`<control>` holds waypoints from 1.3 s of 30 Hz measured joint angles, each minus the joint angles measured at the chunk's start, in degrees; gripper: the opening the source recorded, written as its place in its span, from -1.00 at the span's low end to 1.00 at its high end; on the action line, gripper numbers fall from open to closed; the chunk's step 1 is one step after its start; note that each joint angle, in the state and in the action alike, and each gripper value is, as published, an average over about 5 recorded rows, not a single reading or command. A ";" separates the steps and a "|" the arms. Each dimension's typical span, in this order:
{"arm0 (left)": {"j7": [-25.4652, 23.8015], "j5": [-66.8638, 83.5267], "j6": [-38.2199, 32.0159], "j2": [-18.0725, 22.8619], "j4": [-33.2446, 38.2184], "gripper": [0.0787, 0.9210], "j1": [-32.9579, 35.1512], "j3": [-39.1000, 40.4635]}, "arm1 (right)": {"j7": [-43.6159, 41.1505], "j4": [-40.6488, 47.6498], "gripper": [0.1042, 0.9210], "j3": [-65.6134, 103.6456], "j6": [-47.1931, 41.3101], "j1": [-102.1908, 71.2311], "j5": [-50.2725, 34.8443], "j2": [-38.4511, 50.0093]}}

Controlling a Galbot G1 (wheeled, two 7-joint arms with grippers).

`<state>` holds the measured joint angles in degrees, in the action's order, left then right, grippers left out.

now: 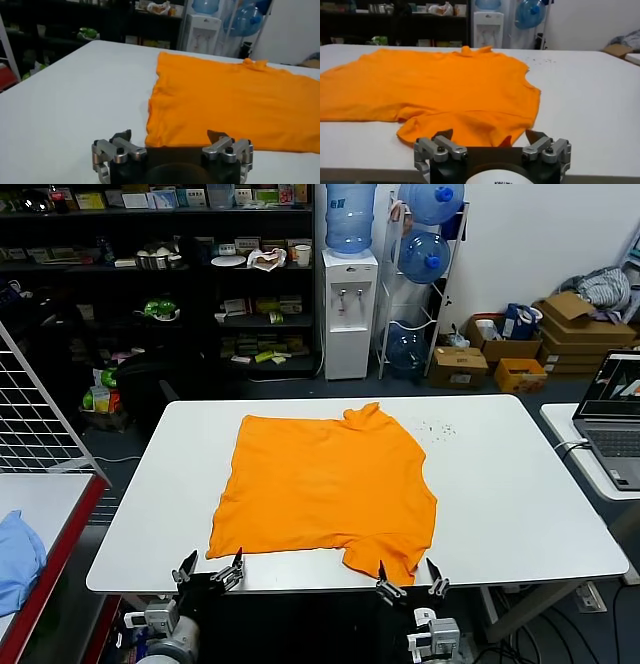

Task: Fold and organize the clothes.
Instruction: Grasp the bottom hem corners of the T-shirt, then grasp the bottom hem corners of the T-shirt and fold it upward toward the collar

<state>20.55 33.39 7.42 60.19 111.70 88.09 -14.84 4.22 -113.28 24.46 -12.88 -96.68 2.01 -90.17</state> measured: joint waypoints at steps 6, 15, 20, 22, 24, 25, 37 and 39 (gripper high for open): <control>0.18 -0.04 0.15 0.14 -0.91 0.52 -0.57 0.68 | 0.00 0.13 0.31 -0.05 -0.09 -0.09 -0.08 0.02; 0.25 -0.12 0.11 0.55 -1.90 -0.10 -1.42 1.14 | -0.03 0.05 -0.32 -0.10 0.32 -0.52 -0.02 -0.02; 0.40 -0.12 0.10 0.68 -2.14 -0.45 -1.65 1.24 | 0.08 -0.45 -0.64 -0.22 0.78 -0.88 -0.12 0.04; 0.49 -0.10 0.10 0.69 -2.08 -0.59 -1.67 1.27 | 0.24 -0.82 -0.79 -0.38 0.94 -1.16 -0.28 0.23; 0.59 -0.05 0.12 0.69 -1.94 -0.72 -1.60 1.28 | 0.48 -1.30 -0.90 -0.57 1.03 -1.53 -0.50 0.51; 0.65 0.00 0.14 0.67 -1.83 -0.80 -1.52 1.29 | 0.63 -1.61 -0.93 -0.66 1.05 -1.77 -0.64 0.68; 2.61 3.25 1.24 -1.98 3.06 -0.96 2.01 -0.36 | 3.14 -8.85 -0.95 0.36 1.46 -9.10 -4.74 5.87; 3.18 4.40 1.59 -2.84 4.74 -0.96 3.11 -0.84 | 3.71 -10.56 -0.95 0.69 1.69 -10.94 -5.67 7.10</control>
<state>23.73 37.79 9.00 57.35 116.45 91.21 -15.68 7.93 -123.84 25.14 -11.19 -107.63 -3.65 -83.07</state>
